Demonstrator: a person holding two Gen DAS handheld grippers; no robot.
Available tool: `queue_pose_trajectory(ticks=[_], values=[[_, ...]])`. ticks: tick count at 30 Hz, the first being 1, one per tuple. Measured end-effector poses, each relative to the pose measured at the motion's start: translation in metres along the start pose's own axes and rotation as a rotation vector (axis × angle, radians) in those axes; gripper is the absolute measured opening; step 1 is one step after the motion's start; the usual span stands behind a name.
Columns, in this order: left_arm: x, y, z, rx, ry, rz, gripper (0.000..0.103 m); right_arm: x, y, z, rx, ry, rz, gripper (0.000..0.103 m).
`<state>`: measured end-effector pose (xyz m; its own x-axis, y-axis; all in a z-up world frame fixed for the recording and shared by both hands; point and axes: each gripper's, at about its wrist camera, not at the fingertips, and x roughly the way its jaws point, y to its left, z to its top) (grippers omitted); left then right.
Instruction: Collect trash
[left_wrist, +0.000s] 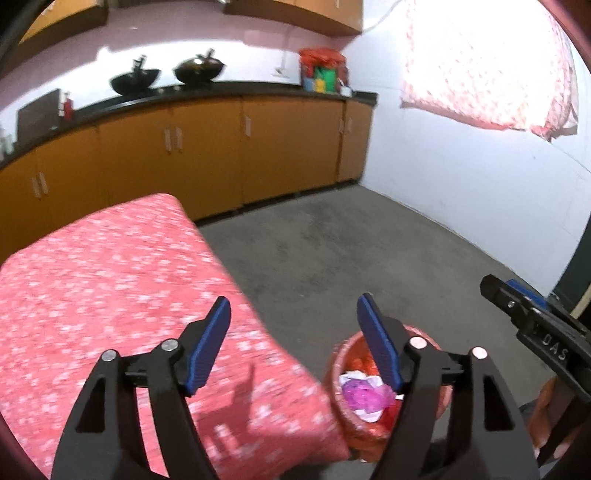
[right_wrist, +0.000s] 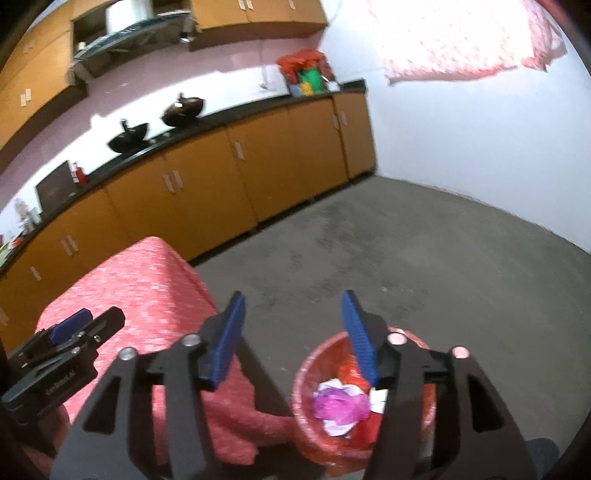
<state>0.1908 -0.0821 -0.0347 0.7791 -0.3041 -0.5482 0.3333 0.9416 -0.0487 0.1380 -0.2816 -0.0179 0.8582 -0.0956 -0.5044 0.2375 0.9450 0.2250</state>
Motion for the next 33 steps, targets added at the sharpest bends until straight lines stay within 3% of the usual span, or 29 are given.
queue_pose_trajectory(ticks=[6,8,13,19,23,27,33], values=[[-0.05,0.036,-0.009,-0.026,-0.051,0.122,0.091,-0.042,0.038,-0.003,-0.047,-0.053,0.075,0.094],[-0.065,0.044,-0.013,-0.031,-0.066,0.168,0.097,-0.058,0.046,-0.005,-0.058,-0.084,0.075,0.099],[-0.112,0.063,-0.037,-0.052,-0.101,0.264,0.101,-0.096,0.061,-0.015,-0.115,-0.13,0.021,0.099],[-0.152,0.074,-0.063,-0.104,-0.128,0.315,0.101,-0.128,0.065,-0.028,-0.159,-0.136,-0.026,0.099],[-0.169,0.066,-0.072,-0.076,-0.14,0.322,0.101,-0.144,0.063,-0.041,-0.154,-0.122,-0.013,0.099],[-0.182,0.057,-0.077,-0.024,-0.165,0.331,0.101,-0.165,0.068,-0.057,-0.196,-0.177,-0.04,0.099],[-0.193,0.056,-0.087,-0.061,-0.18,0.302,0.101,-0.186,0.065,-0.073,-0.218,-0.207,-0.042,0.099]])
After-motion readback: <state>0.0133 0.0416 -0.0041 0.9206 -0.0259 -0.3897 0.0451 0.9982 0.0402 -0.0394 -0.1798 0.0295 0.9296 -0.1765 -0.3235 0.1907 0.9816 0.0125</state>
